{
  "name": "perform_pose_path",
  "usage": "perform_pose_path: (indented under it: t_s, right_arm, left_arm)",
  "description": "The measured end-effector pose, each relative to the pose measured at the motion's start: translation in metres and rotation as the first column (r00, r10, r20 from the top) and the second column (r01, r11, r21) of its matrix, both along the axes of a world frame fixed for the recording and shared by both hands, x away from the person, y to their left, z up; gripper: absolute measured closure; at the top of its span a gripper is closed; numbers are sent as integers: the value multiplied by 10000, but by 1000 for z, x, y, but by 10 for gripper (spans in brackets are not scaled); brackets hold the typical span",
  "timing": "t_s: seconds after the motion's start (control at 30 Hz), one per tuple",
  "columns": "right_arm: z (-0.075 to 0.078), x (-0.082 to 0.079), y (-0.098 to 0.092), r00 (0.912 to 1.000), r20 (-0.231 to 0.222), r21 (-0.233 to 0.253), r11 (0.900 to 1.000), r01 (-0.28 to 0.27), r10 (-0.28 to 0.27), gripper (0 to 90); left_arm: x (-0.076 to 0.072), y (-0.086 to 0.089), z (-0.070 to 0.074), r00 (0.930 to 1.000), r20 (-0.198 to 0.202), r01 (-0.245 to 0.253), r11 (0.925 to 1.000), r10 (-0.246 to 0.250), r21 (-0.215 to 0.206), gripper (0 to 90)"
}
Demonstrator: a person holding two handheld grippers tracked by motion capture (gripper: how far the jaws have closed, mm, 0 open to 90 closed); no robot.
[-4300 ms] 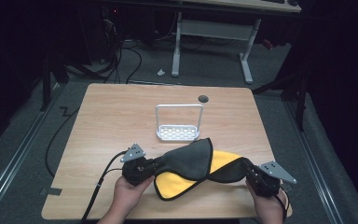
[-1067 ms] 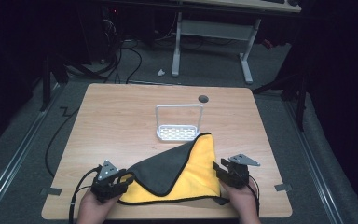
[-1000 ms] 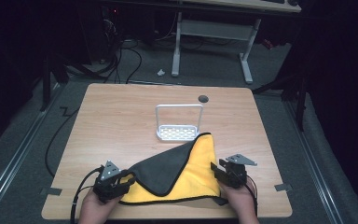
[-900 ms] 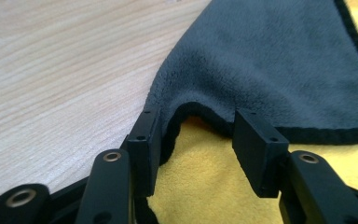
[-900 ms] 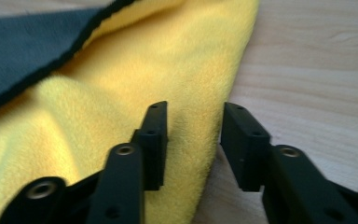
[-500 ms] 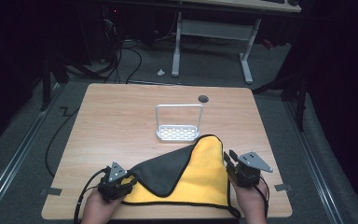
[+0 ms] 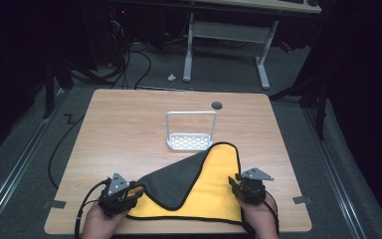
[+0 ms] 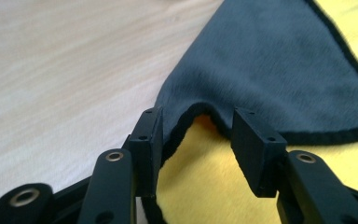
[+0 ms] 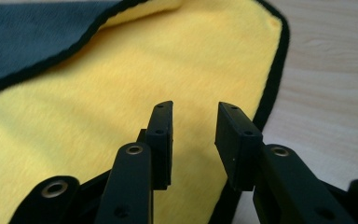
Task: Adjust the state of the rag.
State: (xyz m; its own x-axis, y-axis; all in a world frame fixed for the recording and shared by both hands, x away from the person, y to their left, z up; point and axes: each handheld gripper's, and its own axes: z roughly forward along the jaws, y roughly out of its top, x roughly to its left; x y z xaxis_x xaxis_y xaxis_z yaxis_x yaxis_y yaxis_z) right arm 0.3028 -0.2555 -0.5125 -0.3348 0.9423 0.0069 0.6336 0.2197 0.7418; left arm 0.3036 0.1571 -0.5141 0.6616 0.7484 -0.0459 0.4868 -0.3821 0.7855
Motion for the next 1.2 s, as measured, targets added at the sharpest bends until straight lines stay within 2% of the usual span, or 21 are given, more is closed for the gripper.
perform_pose_path:
  t_s: [0.03, 0.13, 0.23, 0.27, 0.3, 0.33, 0.37, 0.4, 0.5, 0.6, 0.63, 0.67, 0.77, 0.8, 0.83, 0.87, 0.97, 1.07, 1.13, 1.17, 1.2]
  right_arm:
    - [-1, -3, 1, 10000, -62, -82, 9999, -63, 62, 686]
    - [-8, -8, 0, 9993, -369, -577, 9982, -132, 111, 700]
    - [-10, -13, -8, 9988, -478, -519, 9986, -63, 38, 703]
    - [-10, -13, -8, 9988, -478, -519, 9986, -63, 38, 703]
    - [-10, -19, -15, 9991, -423, -619, 9981, 17, -43, 701]
    - [-10, -22, -20, 9991, -419, -616, 9981, 88, -114, 701]
    - [-10, -22, -20, 9991, -419, -616, 9981, 88, -114, 701]
    - [-10, -28, -29, 9986, -438, -584, 9979, 277, -302, 698]
    - [-10, -36, -43, 9978, -391, -607, 9968, 517, -542, 697]
    - [-9, -40, -49, 9973, -289, -462, 9968, 655, -669, 661]
    - [-8, -40, -50, 9969, -217, -398, 9964, 743, -752, 644]
    - [-8, -39, -50, 9968, -100, -350, 9963, 786, -790, 640]
    - [-7, -38, -49, 9971, -12, -219, 9969, 757, -757, 626]
    - [-6, -38, -47, 9973, 85, -192, 9972, 724, -723, 610]
    - [-6, -38, -47, 9973, 85, -192, 9972, 724, -723, 610]
    - [-7, -37, -46, 9981, 152, -220, 9980, 599, -596, 592]
    - [-7, -35, -46, 9976, 257, -160, 9978, 650, -645, 588]
    - [-5, -35, -47, 9964, 330, -38, 9969, 781, -779, 593]
    - [-5, -36, -48, 9964, 395, -8, 9971, 756, -755, 587]
    - [-5, -36, -48, 9964, 395, -8, 9971, 756, -755, 587]
    - [-5, -36, -48, 9960, 364, 38, 9967, 810, -810, 582]
  left_arm:
    - [0, -1, 1, 10000, 41, 64, 9999, -64, -124, 541]
    - [0, -4, 0, 9998, -32, 171, 9998, -171, -73, 559]
    - [-4, -10, -7, 9976, -531, 443, 9990, -438, 82, 559]
    - [-4, -10, -7, 9976, -531, 443, 9990, -438, 82, 559]
    - [-8, -14, -10, 9947, -849, 571, 9983, -580, -132, 561]
    - [-11, -17, -12, 9925, -1006, 688, 9975, -701, -166, 562]
    - [-11, -17, -12, 9925, -1006, 688, 9975, -701, -166, 562]
    - [-17, -23, -13, 9908, -1020, 871, 9960, -888, -207, 562]
    - [-24, -30, -12, 9869, -1124, 1120, 9928, -1160, -414, 562]
    - [-27, -32, -9, 9900, -908, 1052, 9939, -1080, -343, 551]
    - [-27, -29, -4, 9942, -675, 809, 9960, -832, -369, 543]
    - [-27, -29, -4, 9942, -675, 809, 9960, -832, -369, 535]
    - [-27, -21, 3, 9984, -379, 392, 9958, -424, -826, 517]
    - [-25, -20, 7, 9986, -310, 375, 9914, -417, -1252, 513]
    - [-25, -20, 7, 9986, -310, 375, 9914, -417, -1252, 510]
    - [-24, -27, 8, 9974, -338, 591, 9887, -643, -1378, 506]
    - [-25, -49, 5, 9897, -534, 1247, 9834, -1326, -1315, 499]
    - [-28, -74, -1, 9749, -859, 1916, 9705, -2054, -1460, 491]
    - [-31, -92, -4, 9629, -976, 2378, 9619, -2518, -1350, 481]
    - [-31, -92, -4, 9629, -976, 2378, 9619, -2518, -1350, 478]
    - [-32, -99, -5, 9573, -962, 2598, 9572, -2727, -1278, 478]
